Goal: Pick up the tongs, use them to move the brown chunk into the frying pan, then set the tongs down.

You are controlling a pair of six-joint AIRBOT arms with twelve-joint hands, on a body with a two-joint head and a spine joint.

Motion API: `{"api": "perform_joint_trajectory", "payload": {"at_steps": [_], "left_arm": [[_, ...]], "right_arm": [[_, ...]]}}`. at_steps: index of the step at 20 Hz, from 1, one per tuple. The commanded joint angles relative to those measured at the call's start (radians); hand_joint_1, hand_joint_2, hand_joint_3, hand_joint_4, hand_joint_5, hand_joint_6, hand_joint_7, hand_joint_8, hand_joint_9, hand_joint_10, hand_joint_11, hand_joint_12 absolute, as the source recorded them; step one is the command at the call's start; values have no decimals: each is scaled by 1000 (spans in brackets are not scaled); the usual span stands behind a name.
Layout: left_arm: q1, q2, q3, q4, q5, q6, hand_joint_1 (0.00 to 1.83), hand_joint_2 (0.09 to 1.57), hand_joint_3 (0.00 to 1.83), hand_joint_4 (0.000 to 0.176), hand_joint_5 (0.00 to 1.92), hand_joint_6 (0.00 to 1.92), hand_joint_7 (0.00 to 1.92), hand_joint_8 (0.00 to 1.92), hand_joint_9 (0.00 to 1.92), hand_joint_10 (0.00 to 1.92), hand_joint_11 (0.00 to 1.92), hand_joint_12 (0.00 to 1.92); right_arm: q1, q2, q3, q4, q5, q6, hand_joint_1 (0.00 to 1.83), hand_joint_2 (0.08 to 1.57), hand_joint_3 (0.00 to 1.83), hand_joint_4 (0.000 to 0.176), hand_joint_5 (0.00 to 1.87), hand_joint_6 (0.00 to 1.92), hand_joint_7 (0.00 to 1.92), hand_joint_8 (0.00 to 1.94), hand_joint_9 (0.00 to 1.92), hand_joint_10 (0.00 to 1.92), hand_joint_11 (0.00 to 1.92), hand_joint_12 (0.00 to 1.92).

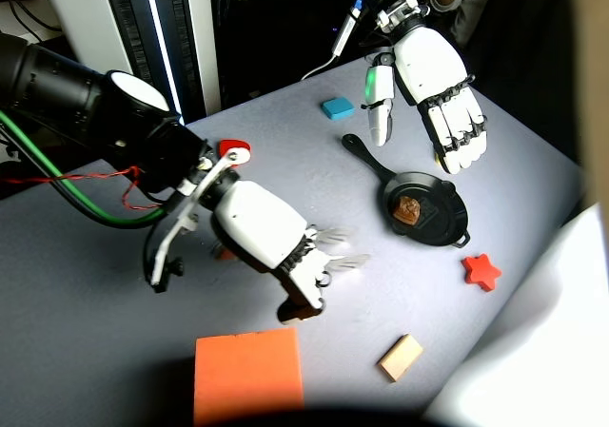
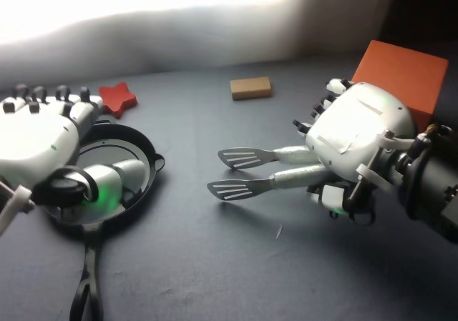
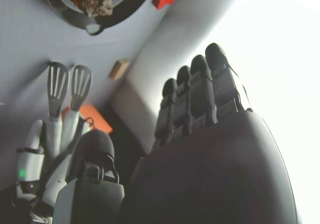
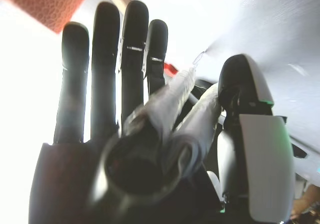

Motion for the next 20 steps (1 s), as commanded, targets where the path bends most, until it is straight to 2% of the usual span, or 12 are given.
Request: {"api": "perform_joint_trajectory", "payload": {"at_steps": [1,4,9,10,12,14,15,16,18,20], "left_arm": [[-8,1,-8,80,-61,1,0,1302,0,0,47,0,67,0,78,0,0,309],[-7,-5,-28,80,-57,-1,40,1302,0,0,63,7,87,4,101,5,0,365],[-10,-12,-44,92,-35,-17,7,1308,3,0,63,1,102,3,101,1,0,340],[-10,-12,-46,104,-35,-17,20,1305,1,0,72,3,118,5,117,5,0,392],[-5,-12,-49,107,-35,-16,25,1305,0,0,61,2,123,3,117,3,0,378],[-1,-12,-47,107,-43,-16,0,1302,0,0,51,4,102,1,98,0,0,333],[-1,-12,-46,107,-45,-16,0,1305,1,0,48,2,103,1,104,3,0,331],[-5,-12,-43,107,-46,-13,0,1305,1,0,49,3,104,1,105,3,0,329],[-8,-13,-40,107,-46,-11,1,1306,1,0,54,3,113,2,109,2,0,326],[-7,-14,-38,107,-46,-11,0,1308,1,0,28,1,84,2,76,2,0,224]], "right_arm": [[3,8,-8,-72,-69,-6,402,1255,0,0,552,586,741,558,603,1047,284,1645],[-15,28,-33,-72,-69,-10,416,1226,0,0,562,492,738,441,564,895,233,1585],[-18,65,-85,-72,-68,-18,275,1182,0,0,429,405,631,117,431,556,19,1521],[-17,69,-89,-72,-69,-18,255,1175,0,0,410,382,615,68,414,516,3,1511],[-17,75,-94,-72,-69,-18,213,1174,0,0,362,351,560,31,372,479,0,1458],[-17,80,-98,-72,-69,-22,177,1145,0,0,290,231,450,0,317,333,0,1289],[-17,82,-101,-72,-70,-24,172,1130,0,0,223,183,371,4,259,284,0,1141],[-17,87,-109,-71,-72,-27,184,1116,0,0,188,123,319,0,236,214,0,986],[-16,104,-131,-70,-74,-30,215,1057,0,0,83,42,170,2,121,106,0,540],[-7,123,-158,-23,-72,-43,228,1006,0,0,25,8,83,5,53,49,0,245]]}}
